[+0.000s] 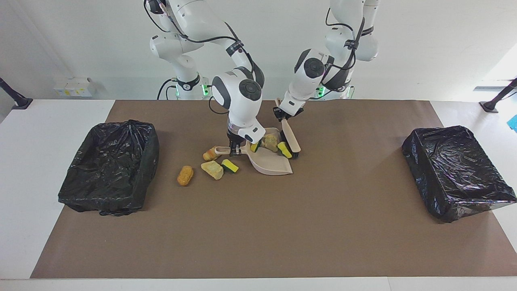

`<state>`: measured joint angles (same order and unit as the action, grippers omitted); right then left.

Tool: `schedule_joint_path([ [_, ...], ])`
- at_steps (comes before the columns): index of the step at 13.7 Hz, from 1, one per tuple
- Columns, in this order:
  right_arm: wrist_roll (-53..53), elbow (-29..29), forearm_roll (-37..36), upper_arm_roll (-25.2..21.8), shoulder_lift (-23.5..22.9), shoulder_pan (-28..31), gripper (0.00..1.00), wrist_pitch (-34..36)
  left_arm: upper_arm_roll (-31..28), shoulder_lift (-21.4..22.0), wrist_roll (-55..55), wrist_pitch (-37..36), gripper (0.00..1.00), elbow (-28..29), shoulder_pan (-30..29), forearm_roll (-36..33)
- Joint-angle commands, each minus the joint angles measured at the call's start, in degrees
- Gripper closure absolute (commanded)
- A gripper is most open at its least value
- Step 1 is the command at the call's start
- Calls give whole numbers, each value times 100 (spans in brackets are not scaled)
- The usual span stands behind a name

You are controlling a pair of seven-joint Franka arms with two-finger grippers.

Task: Sweep and dump trash in bin
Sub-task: 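Sweep the remaining sponge piece into the dustpan with the brush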

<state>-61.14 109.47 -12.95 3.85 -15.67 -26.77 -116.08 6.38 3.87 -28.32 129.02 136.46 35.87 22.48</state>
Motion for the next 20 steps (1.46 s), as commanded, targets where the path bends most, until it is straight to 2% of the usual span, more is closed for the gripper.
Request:
schedule_joint_path([
  [1, -91, 144, -138, 11, 64, 110, 100, -81, -84, -228, 1362, 71, 100, -313, 131, 378],
  [4, -82, 145, -129, 11, 64, 119, 100, -90, -93, -203, 1146, -191, 100, -620, 70, 530],
  [7, -82, 145, -111, 20, 46, 145, 100, -116, -146, -97, 1013, -973, 100, -1006, -184, 442],
  [10, -117, 145, -32, 28, 29, 250, 100, -134, -155, 43, 619, -1168, 100, -1087, -212, 328],
  [14, -91, 136, -15, 28, 20, 303, 100, -143, -155, 70, 283, -1440, 100, -1455, -212, -76],
  [17, -187, 66, 423, 37, 63, 531, 100, -134, -155, 53, 283, -1861, 100, -1745, -474, -654],
  [20, -364, -22, 784, 28, 151, 751, 100, -55, -155, 157, 274, -2134, 100, -1667, -554, -1297],
])
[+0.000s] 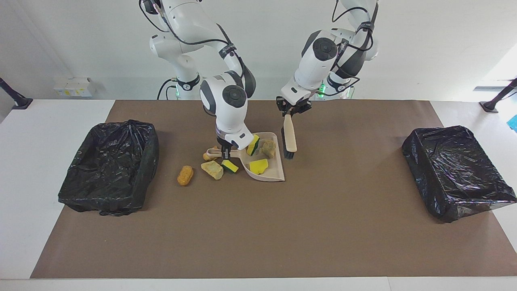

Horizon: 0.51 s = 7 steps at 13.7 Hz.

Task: Sweep and dump trash in bin
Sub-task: 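Carry the dustpan over the bin nearest the right gripper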

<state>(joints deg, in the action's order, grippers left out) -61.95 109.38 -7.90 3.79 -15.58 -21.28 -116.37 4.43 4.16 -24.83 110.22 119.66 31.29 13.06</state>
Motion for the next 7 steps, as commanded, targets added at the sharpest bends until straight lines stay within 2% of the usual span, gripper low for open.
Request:
schedule_joint_path([
  [1, -291, -74, 298, 34, 178, 247, 100, 9, 40, 137, -75, -360, 100, 48, -140, -531],
  [5, -440, -145, 307, 34, 608, 580, 100, 255, 93, 225, -205, -387, 100, 443, 8, -770],
  [7, -598, -276, 464, 17, 854, 1027, 100, 544, 111, 225, -635, -204, 100, 654, 437, -770],
])
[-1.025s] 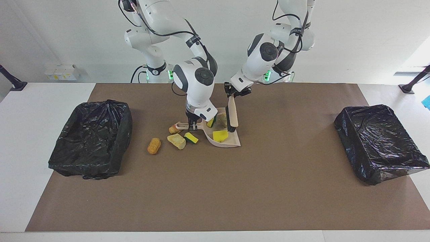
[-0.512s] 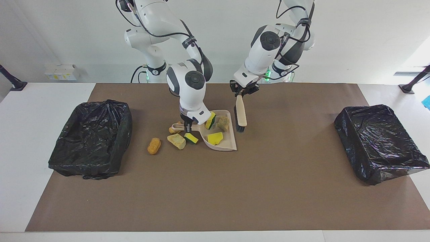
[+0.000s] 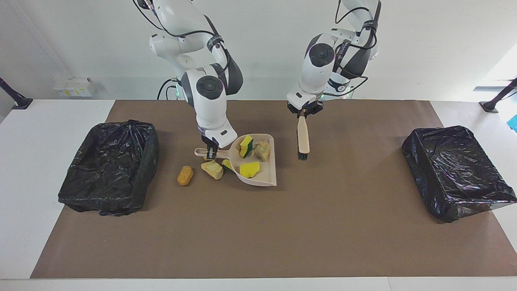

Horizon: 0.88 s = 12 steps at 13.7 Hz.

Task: Sweep and dump trash in bin
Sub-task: 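Carry the dustpan over the bin nearest the right gripper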

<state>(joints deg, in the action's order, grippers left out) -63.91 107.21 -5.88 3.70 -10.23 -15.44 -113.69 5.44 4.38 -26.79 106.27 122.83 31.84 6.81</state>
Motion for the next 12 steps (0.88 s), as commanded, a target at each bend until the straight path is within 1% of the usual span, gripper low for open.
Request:
schedule_joint_path([
  [1, -577, -191, 263, 26, 364, 715, 100, 495, 9, 203, -589, 331, 100, 434, 532, -145],
  [3, -938, -490, 263, 8, 451, 1295, 100, 882, 18, 212, -896, 560, 100, 741, 831, -128],
  [5, -1228, -779, 263, -35, 540, 1876, 100, 1260, 27, 160, -1598, 902, 100, 961, 1296, -119],
  [7, -1413, -1035, 237, -45, 513, 2499, 100, 1586, 27, 168, -1663, 1333, 100, 1233, 1360, -119],
  [10, -2098, -1062, 114, -45, 522, 3431, 100, 1578, 36, 124, -1793, 1414, 100, 1366, 1377, -119],
  [12, -2414, -1062, -262, -88, 522, 3854, 100, 1482, 36, 98, -1856, 1475, 100, 1418, 1413, -119],
])
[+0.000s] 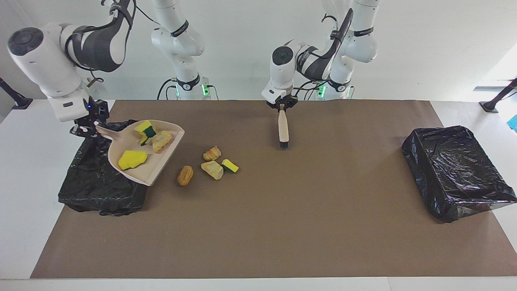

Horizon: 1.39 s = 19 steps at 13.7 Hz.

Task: Sweep and dump trash in bin
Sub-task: 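Carry the dustpan over the bin nearest the right gripper, then tip the dustpan into the bin while the left gripper releases the brush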

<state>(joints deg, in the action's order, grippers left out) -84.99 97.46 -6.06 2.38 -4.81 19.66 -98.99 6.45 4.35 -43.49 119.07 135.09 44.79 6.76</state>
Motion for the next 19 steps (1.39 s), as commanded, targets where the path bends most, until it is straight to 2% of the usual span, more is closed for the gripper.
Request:
schedule_joint_path([
  [1, -456, -86, -560, 43, -20, 450, 100, -67, -73, 101, -178, 266, 100, 210, 109, -105],
  [3, -789, -78, -1080, 35, -11, 687, 100, -505, -82, 101, -160, 231, 85, 210, 100, -105],
  [4, -930, -78, -1291, 26, -20, 758, 100, -673, -82, 66, -178, 240, 40, 184, 65, -113],
  [5, -967, -43, -1658, 26, -20, 759, 100, -875, -91, 22, -169, 222, 0, 132, 38, -105],
  [8, -941, 54, -2643, 35, -177, 715, 100, -1420, -117, 39, -20, 65, 0, -210, -338, -113],
  [11, -976, 396, -3506, 35, -257, 758, 100, -2123, -135, 13, 365, -164, 0, -685, -812, -113],
  [15, -1089, 669, -4209, 43, -231, 627, 100, -2230, -126, -92, 2244, -603, 0, -1414, -1770, -113],
  [19, -1230, 731, -4702, 52, -205, 372, 100, -2239, -135, -154, 3511, -788, 0, -1977, -2675, -113],
])
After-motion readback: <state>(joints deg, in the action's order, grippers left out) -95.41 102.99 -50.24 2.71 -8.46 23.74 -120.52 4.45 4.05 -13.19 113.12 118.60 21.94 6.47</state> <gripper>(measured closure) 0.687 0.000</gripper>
